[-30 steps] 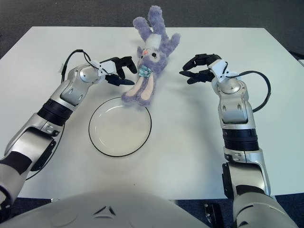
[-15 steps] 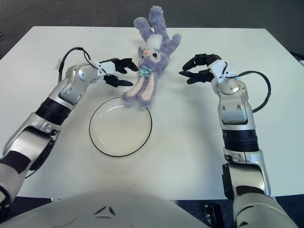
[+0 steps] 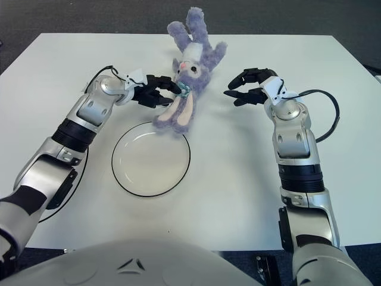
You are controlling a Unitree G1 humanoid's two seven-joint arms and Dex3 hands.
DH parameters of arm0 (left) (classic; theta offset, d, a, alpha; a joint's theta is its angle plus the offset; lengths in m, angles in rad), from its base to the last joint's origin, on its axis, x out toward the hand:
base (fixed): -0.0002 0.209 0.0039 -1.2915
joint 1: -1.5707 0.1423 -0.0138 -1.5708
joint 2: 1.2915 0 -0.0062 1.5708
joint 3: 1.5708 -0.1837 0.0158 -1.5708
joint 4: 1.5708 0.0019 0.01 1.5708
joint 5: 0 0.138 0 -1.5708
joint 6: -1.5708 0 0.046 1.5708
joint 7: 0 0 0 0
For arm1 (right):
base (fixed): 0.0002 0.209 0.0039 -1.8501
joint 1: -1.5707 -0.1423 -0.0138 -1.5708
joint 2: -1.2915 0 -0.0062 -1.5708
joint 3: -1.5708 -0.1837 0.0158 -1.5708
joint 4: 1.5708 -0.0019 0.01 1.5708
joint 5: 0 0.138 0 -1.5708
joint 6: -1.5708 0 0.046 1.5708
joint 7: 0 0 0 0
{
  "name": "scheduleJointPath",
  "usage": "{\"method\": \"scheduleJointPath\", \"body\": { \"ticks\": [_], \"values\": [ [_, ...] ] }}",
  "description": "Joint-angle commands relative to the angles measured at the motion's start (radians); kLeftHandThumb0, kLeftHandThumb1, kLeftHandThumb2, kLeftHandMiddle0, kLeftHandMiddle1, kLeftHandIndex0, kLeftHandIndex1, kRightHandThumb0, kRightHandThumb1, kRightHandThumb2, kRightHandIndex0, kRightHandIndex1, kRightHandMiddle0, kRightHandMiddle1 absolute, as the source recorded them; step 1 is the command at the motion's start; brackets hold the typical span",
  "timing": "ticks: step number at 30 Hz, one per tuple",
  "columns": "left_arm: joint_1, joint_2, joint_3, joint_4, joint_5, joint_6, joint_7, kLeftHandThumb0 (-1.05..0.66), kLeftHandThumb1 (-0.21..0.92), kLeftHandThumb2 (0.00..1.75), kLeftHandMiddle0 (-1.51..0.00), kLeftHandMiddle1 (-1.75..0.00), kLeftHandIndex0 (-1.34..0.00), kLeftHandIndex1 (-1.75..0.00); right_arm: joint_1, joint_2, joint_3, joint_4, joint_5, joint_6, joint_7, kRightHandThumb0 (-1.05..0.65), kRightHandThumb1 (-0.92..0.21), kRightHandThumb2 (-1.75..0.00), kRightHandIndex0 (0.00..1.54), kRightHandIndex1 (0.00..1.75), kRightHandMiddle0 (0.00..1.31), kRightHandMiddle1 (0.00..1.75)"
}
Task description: Put the doll into the plate.
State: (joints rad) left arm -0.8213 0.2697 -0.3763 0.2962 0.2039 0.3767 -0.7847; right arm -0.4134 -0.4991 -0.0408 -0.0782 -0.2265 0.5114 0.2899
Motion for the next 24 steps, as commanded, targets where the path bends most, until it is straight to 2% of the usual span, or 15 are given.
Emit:
{"method": "scheduleJointPath", "body": {
  "ticks": [1,5,8,12,16,20,24],
  "values": [
    [-0.014,0.007,-0.002,-0.015,0.015,0.006,0.016,-0.77,0.92,0.50,-0.66,-0.20,-0.33,-0.43,0.004,-0.012,-0.005,-0.010,-0.005,-0.015,-0.012,0.00,-0.81,0.00,1.23,0.42,0.82,1.02],
    [-0.001,-0.017,-0.003,-0.039,0.067,0.062,0.112,-0.76,0.92,0.48,-0.63,-0.13,-0.31,-0.36,0.007,-0.014,-0.006,-0.005,-0.004,-0.028,-0.013,0.00,-0.81,0.00,1.23,0.41,0.82,1.02],
    [0.013,-0.058,0.000,-0.035,0.100,0.106,0.207,-0.77,0.92,0.49,-0.58,-0.08,-0.26,-0.32,0.008,-0.013,-0.005,-0.002,-0.006,-0.035,-0.015,0.00,-0.81,0.00,1.23,0.41,0.82,1.02],
    [0.027,-0.097,0.008,-0.026,0.112,0.107,0.294,-0.83,0.92,0.53,-0.46,-0.03,-0.19,-0.27,0.012,-0.013,-0.001,-0.003,-0.010,-0.040,-0.019,0.00,-0.81,0.00,1.23,0.41,0.82,1.02],
    [0.057,-0.123,0.035,-0.035,0.092,0.040,0.366,-0.87,0.92,0.56,-0.38,-0.01,-0.14,-0.25,0.018,-0.011,0.003,-0.008,-0.014,-0.043,-0.023,0.00,-0.80,0.00,1.24,0.40,0.82,1.02],
    [0.092,-0.129,0.028,-0.039,0.112,-0.117,0.462,-0.88,0.92,0.56,-0.33,-0.01,-0.13,-0.24,0.020,-0.011,0.005,-0.008,-0.015,-0.047,-0.025,0.00,-0.80,0.00,1.24,0.40,0.83,1.02],
    [0.096,-0.129,0.029,-0.025,0.114,-0.153,0.479,-0.88,0.92,0.55,-0.32,-0.01,-0.13,-0.23,0.021,-0.011,0.005,-0.008,-0.015,-0.047,-0.026,0.00,-0.80,0.00,1.24,0.40,0.83,1.02]
  ]
}}
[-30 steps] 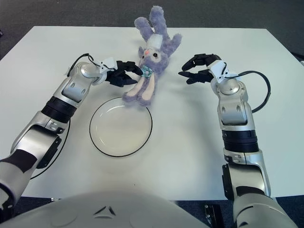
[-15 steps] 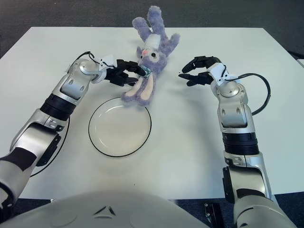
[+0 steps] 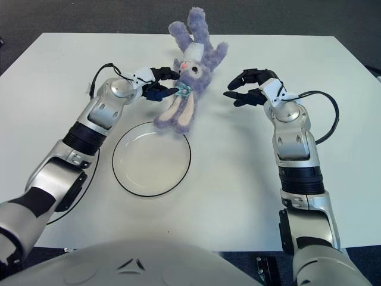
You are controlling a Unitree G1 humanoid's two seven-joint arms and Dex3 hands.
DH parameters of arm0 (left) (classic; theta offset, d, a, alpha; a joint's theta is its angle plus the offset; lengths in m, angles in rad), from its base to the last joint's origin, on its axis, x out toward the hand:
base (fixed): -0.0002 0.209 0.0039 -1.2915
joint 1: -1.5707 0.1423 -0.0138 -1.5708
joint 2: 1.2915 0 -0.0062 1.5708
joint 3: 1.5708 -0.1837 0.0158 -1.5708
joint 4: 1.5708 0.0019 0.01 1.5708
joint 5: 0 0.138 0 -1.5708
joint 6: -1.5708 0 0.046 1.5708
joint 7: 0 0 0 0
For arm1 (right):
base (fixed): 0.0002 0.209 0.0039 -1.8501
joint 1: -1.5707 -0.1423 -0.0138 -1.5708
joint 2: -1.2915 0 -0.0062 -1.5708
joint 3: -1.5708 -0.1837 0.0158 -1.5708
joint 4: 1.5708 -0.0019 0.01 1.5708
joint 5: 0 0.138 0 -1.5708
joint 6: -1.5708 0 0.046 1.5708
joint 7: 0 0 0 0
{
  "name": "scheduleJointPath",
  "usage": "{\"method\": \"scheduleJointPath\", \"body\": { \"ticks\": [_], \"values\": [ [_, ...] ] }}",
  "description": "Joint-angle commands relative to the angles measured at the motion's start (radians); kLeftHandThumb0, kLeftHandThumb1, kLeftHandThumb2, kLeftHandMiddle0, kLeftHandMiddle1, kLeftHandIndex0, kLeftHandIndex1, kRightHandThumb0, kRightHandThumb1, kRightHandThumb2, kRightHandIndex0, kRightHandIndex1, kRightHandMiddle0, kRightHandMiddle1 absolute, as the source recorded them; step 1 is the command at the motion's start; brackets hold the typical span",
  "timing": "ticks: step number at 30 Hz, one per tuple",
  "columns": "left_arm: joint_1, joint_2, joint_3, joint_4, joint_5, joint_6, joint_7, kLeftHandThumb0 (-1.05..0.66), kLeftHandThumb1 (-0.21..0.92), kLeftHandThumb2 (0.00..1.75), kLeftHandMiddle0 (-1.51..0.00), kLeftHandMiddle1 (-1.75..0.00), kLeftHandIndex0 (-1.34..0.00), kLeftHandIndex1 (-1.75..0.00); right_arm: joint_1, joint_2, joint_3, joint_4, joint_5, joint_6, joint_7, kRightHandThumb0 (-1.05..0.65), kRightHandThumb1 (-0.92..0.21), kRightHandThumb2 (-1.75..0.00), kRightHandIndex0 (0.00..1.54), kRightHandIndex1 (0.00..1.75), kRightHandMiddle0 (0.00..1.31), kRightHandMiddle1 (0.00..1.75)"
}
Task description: Put the doll into the plate.
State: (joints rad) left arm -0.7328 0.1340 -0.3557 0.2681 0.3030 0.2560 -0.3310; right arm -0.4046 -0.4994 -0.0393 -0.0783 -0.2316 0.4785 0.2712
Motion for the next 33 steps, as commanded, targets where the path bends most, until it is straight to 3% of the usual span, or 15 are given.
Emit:
{"method": "scheduleJointPath", "body": {
  "ticks": [1,3,7,19,23,33],
  "values": [
    [0.007,0.006,0.008,0.006,0.014,-0.038,0.027,-0.88,0.92,0.55,-0.31,-0.01,-0.13,-0.23,0.012,-0.011,0.004,-0.008,-0.010,-0.014,-0.008,0.00,-0.80,0.00,1.24,0.40,0.83,1.02],
    [0.008,0.006,0.009,0.009,0.014,-0.045,0.029,-0.88,0.92,0.55,-0.31,-0.01,-0.13,-0.23,0.012,-0.011,0.003,-0.008,-0.010,-0.015,-0.007,0.00,-0.80,0.00,1.24,0.40,0.83,1.02],
    [0.012,-0.008,-0.008,0.040,0.080,-0.191,0.174,-0.84,0.92,0.39,-0.26,-0.01,-0.13,-0.23,0.017,-0.010,0.006,-0.001,-0.014,-0.035,-0.009,0.00,-0.80,0.00,1.24,0.40,0.83,1.01],
    [-0.002,-0.023,0.008,0.105,0.086,-0.277,0.209,-0.81,0.92,0.30,-0.24,0.00,-0.12,-0.22,0.018,-0.008,0.004,0.007,-0.019,-0.050,-0.008,0.00,-0.80,0.00,1.25,0.40,0.83,1.01],
    [-0.059,-0.028,0.002,0.183,0.105,-0.356,0.251,-0.80,0.92,0.28,-0.28,-0.02,-0.16,-0.23,0.020,-0.011,0.008,0.027,-0.021,-0.073,-0.007,0.00,-0.80,0.00,1.25,0.40,0.83,1.00],
    [-0.169,-0.075,-0.070,0.362,0.244,-0.431,0.398,-0.80,0.92,0.17,-0.26,0.00,-0.21,-0.21,0.024,-0.018,0.018,0.041,-0.029,-0.099,-0.004,0.00,-0.80,0.00,1.25,0.39,0.83,1.01]
  ]
}}
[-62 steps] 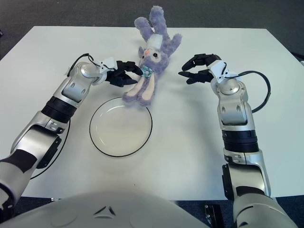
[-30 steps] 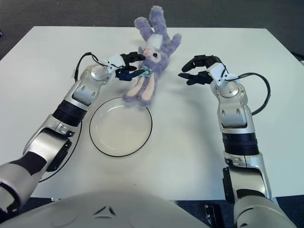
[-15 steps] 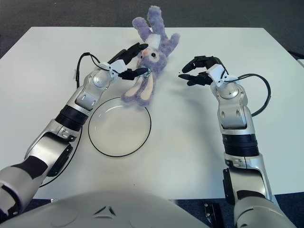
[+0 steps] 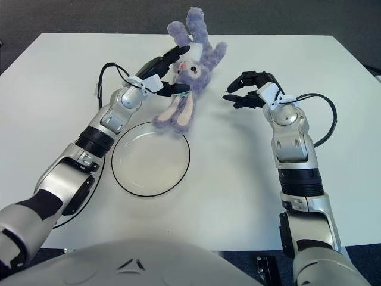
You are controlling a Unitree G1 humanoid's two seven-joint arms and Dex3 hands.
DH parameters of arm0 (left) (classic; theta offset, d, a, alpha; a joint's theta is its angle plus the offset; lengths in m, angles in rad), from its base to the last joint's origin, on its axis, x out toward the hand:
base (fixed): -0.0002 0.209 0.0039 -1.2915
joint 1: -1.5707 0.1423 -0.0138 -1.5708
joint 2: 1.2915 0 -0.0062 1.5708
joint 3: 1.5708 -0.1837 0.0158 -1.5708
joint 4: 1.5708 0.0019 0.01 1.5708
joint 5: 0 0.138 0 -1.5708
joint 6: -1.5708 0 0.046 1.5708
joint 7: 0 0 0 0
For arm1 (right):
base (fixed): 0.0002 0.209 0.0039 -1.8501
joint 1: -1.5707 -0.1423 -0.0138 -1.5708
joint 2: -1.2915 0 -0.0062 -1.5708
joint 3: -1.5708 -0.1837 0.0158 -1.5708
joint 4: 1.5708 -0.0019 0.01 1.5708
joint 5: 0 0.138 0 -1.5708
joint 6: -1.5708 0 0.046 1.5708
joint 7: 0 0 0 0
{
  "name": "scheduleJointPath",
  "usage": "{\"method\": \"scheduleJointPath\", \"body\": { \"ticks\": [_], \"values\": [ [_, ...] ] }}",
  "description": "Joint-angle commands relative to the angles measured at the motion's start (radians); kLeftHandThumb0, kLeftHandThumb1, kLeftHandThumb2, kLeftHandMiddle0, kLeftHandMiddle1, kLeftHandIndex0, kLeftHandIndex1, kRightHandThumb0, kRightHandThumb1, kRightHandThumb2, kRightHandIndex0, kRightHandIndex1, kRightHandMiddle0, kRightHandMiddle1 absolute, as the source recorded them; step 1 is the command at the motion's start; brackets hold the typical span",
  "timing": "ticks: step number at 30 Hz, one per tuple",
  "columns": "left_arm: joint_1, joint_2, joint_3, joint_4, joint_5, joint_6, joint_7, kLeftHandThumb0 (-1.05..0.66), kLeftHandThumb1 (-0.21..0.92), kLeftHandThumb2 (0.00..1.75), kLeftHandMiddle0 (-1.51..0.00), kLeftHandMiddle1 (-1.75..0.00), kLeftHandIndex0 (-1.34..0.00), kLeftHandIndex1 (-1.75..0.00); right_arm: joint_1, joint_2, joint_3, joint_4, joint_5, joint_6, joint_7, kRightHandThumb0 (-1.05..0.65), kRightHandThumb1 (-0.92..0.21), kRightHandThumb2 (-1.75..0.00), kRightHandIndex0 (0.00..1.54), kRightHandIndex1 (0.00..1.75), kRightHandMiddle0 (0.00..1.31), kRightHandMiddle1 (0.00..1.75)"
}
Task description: Put the doll into the plate.
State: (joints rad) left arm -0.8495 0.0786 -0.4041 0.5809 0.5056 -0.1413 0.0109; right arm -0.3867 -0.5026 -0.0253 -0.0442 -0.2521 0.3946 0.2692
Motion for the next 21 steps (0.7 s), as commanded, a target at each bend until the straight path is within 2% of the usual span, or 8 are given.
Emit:
{"method": "scheduleJointPath", "body": {
  "ticks": [1,9,13,21],
  "values": [
    [-0.059,-0.024,-0.025,0.065,0.050,-0.042,0.073,-0.80,0.92,0.16,-0.25,0.00,-0.21,-0.21,0.007,-0.015,0.005,0.008,-0.009,-0.016,-0.001,0.00,-0.80,0.00,1.25,0.39,0.83,1.01],
    [-0.078,-0.035,-0.023,0.118,0.066,-0.076,0.109,-0.80,0.92,0.15,-0.23,0.00,-0.21,-0.20,0.007,-0.016,0.006,0.010,-0.007,-0.020,-0.002,0.00,-0.80,0.00,1.25,0.39,0.83,1.01],
    [-0.168,-0.082,-0.073,0.299,0.139,-0.114,0.244,-0.83,0.92,0.15,-0.21,0.00,-0.22,-0.20,0.013,-0.015,0.004,0.014,0.002,-0.035,0.004,0.00,-0.80,0.00,1.25,0.39,0.83,1.01],
    [-0.217,-0.102,-0.085,0.394,0.156,-0.136,0.292,-0.86,0.92,0.16,-0.20,0.00,-0.23,-0.20,0.016,-0.015,0.002,0.018,0.008,-0.045,0.007,0.00,-0.80,0.00,1.25,0.38,0.83,1.02]
  ]
}}
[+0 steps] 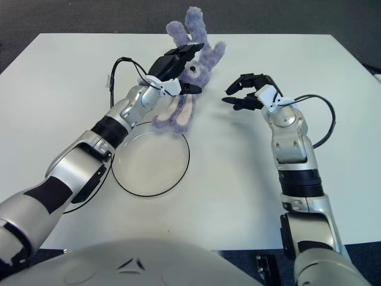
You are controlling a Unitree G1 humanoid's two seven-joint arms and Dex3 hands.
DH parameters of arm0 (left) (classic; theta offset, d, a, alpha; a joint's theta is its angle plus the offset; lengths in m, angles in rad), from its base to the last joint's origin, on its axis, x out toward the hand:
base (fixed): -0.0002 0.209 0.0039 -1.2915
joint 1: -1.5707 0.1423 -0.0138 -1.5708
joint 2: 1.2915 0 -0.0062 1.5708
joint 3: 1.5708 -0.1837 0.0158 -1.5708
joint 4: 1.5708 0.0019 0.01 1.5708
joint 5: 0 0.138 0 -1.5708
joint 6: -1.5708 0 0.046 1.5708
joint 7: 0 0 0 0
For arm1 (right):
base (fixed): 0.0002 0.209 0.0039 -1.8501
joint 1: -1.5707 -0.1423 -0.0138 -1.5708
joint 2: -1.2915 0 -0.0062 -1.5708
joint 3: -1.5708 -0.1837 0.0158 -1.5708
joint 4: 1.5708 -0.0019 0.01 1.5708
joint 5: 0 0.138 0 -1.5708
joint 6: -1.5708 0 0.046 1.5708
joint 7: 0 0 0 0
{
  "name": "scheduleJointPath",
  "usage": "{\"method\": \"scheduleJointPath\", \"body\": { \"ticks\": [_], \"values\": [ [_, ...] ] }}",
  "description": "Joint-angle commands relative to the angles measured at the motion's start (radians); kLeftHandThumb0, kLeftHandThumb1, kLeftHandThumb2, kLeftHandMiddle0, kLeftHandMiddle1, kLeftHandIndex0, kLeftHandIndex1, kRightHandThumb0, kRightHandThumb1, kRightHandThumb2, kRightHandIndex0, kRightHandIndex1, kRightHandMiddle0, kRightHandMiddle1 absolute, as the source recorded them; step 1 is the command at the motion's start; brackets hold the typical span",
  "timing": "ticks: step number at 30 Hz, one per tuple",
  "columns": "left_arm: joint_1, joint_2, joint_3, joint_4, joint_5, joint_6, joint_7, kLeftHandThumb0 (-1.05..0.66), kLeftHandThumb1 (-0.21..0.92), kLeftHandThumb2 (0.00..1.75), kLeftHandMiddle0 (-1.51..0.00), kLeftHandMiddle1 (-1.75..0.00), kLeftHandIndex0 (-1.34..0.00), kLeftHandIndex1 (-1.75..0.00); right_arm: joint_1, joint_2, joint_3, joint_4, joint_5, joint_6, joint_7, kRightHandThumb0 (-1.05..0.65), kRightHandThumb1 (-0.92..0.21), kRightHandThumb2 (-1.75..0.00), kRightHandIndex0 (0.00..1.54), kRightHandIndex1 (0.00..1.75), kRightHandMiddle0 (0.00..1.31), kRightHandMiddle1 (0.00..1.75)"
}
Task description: Put the doll into the plate.
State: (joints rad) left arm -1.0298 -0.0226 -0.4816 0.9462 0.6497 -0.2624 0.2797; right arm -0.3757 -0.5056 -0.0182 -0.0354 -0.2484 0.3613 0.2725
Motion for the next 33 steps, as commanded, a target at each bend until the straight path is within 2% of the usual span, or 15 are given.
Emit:
{"method": "scheduleJointPath", "body": {
  "ticks": [1,4,8,17,19,21,32,33],
  "values": [
    [-0.039,-0.001,-0.008,0.034,0.012,-0.018,0.027,-0.86,0.92,0.16,-0.20,0.00,-0.23,-0.20,0.005,-0.012,-0.005,0.009,0.004,-0.013,0.003,0.00,-0.80,0.00,1.25,0.38,0.83,1.02],
    [-0.044,-0.003,-0.008,0.047,0.012,-0.025,0.033,-0.86,0.92,0.16,-0.20,0.00,-0.23,-0.20,0.005,-0.012,-0.006,0.010,0.004,-0.014,0.004,0.00,-0.80,0.00,1.25,0.38,0.83,1.02],
    [-0.108,-0.053,-0.031,0.146,0.032,0.031,0.039,-0.84,0.92,0.14,-0.21,0.00,-0.24,-0.19,0.009,-0.004,-0.008,0.021,0.015,-0.023,0.005,0.00,-0.80,0.00,1.25,0.38,0.83,1.02],
    [-0.132,-0.066,-0.035,0.192,0.027,0.024,0.047,-0.84,0.92,0.12,-0.22,0.00,-0.25,-0.19,0.009,-0.004,-0.008,0.026,0.015,-0.028,0.004,0.00,-0.80,0.00,1.25,0.38,0.83,1.02],
    [-0.142,-0.069,-0.020,0.202,-0.010,0.017,-0.071,-0.85,0.92,0.13,-0.22,-0.01,-0.25,-0.19,0.009,-0.005,-0.008,0.031,0.015,-0.029,0.005,0.00,-0.80,0.00,1.25,0.38,0.83,1.02],
    [-0.148,-0.069,-0.015,0.208,-0.027,0.018,-0.135,-0.85,0.92,0.13,-0.22,-0.01,-0.25,-0.18,0.010,-0.006,-0.009,0.032,0.015,-0.030,0.005,0.00,-0.80,0.00,1.25,0.38,0.82,1.03],
    [-0.159,-0.061,-0.029,0.213,-0.018,0.038,-0.191,-0.87,0.92,0.14,-0.23,-0.01,-0.25,-0.17,0.012,-0.012,-0.018,0.026,0.011,-0.020,0.001,0.00,-0.80,0.00,1.25,0.38,0.82,1.03],
    [-0.163,-0.058,-0.038,0.218,-0.009,0.046,-0.198,-0.83,0.92,0.11,-0.27,-0.03,-0.27,-0.18,0.015,-0.016,-0.025,0.021,0.011,-0.015,-0.001,0.00,-0.80,0.00,1.25,0.38,0.82,1.03]
  ]
}}
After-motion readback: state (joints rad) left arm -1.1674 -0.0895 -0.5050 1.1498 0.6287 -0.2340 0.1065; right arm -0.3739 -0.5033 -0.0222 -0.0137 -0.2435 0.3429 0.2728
